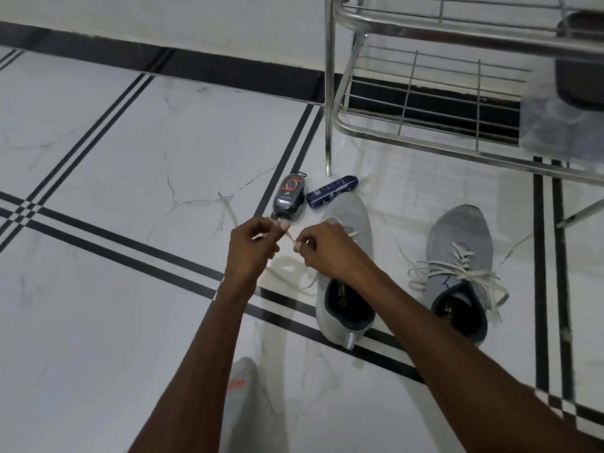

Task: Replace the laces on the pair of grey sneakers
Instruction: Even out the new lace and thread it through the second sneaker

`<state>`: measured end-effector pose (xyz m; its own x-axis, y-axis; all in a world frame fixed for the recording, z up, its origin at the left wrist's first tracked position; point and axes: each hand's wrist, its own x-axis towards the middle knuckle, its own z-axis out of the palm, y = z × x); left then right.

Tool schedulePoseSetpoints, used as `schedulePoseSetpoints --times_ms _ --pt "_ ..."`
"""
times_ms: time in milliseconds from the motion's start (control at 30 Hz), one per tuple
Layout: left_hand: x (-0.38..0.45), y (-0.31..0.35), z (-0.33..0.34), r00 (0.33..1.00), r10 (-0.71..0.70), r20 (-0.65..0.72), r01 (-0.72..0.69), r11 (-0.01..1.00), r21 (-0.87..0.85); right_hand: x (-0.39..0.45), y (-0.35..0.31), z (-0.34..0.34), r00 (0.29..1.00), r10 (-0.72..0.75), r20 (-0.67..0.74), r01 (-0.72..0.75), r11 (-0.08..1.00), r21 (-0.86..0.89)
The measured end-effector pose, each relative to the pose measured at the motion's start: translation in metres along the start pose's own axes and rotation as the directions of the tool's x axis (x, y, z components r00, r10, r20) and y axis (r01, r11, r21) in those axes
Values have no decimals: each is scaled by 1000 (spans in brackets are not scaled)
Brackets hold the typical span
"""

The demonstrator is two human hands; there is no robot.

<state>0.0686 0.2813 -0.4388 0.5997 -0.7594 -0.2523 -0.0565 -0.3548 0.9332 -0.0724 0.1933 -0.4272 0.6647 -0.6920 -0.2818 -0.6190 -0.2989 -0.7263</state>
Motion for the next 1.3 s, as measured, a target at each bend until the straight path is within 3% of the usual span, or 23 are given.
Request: schedulePoseSetpoints --times_ms 100,200,300,467,667,833,967,1300 --pt "-5 3 12 996 -68 57 80 962 -261 -2 3 -7 999 34 15 -34 999 30" --pt "-3 6 26 998 -50 34 58 946 -318 -7 18 -31 988 118 -101 -107 989 107" --pt "0 4 46 998 34 53 -22 977 -212 -17 38 -59 953 256 -161 -234 962 142" --pt "8 -8 64 981 155 113 -162 985 56 -22 44 -50 917 394 64 -393 919 -34" --pt "11 -6 82 955 208 212 -257 935 244 -30 45 -26 932 288 -220 -339 907 -250" --pt "7 1 92 957 163 238 -247 890 383 -25 64 -47 903 374 -212 -370 927 59" --pt "2 2 96 954 177 242 -262 885 385 -29 76 -52 855 511 -83 -444 807 389" --pt "-5 -1 102 953 171 251 -278 825 492 -29 78 -59 841 539 45 -469 686 556"
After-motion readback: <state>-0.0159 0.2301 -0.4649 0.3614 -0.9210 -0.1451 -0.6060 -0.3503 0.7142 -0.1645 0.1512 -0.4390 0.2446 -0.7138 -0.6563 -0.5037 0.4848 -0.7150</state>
